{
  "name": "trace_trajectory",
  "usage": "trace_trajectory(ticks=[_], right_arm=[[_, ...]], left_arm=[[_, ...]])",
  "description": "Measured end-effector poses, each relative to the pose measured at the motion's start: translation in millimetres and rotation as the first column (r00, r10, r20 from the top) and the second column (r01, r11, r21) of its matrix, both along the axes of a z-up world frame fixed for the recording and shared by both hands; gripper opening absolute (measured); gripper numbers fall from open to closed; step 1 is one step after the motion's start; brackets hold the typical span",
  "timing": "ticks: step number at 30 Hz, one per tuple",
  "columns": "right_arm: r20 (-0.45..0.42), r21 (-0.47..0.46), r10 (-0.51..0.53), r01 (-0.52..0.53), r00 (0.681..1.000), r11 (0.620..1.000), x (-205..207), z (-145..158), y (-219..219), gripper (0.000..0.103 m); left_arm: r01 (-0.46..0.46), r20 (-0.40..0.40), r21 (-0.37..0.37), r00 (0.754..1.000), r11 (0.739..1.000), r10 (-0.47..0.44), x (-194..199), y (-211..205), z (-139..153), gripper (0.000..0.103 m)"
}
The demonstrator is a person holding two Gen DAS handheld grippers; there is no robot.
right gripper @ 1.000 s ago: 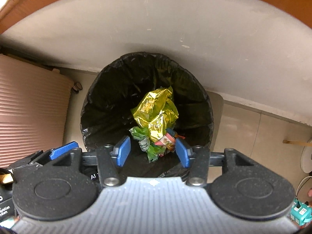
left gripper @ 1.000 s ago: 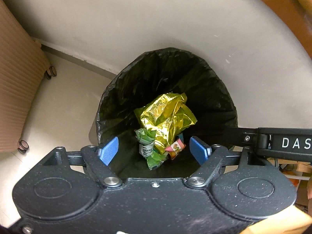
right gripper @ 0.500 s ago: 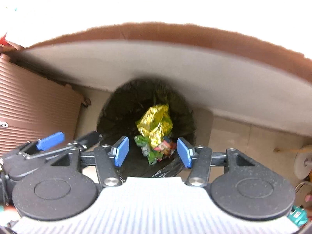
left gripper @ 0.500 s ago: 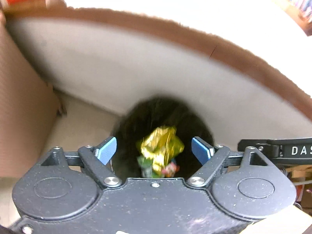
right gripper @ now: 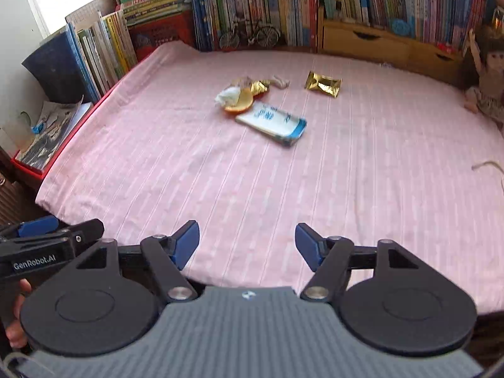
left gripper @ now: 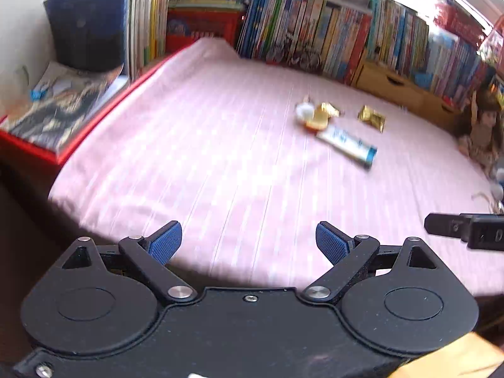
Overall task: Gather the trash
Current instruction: 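Raise both tools back over the remaining wrappers on the bed, then grasp the white tissue with the left tool while the right tool grasps the white 'Bag' packet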
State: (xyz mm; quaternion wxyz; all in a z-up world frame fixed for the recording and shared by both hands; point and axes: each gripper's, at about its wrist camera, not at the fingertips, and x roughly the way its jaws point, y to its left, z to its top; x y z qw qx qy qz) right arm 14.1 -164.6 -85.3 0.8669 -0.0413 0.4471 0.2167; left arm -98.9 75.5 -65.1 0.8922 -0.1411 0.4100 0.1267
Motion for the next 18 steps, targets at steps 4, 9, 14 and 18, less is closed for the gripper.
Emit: trace_trajectory(ticks=[4, 9, 14, 18], right_arm=[[0.052, -0.034, 0.083, -0.082, 0.995, 0.996, 52.8, 2.0, 1.1, 0.084], [0.124, -0.122, 0.236, -0.221, 0.964, 0.968, 108.4, -16.3, 16.8, 0.088], [0.069, -0.064, 0.247, -0.243, 0.967, 0.968, 161.2, -43.4, 16.6, 0.089], [0.067, -0.063, 0.251, -0.247, 0.966, 0.967, 192.0, -57.7, 19.3, 0.089]], left_arm=[[-0.024, 0.031, 0.030, 0.999, 0.999, 0.023, 59.6, -9.0, 24.0, 0.092], [-0.042, -0.010, 0.028, 0.999, 0.999, 0.042, 137.0, -16.5, 16.1, 0.092], [-0.042, -0.072, 0.031, 0.996, 0.999, 0.045, 212.1, -21.1, -10.6, 0.085], [-0.025, -0.111, 0.014, 0.993, 1.000, 0.027, 264.9, -21.3, -32.0, 0.071]])
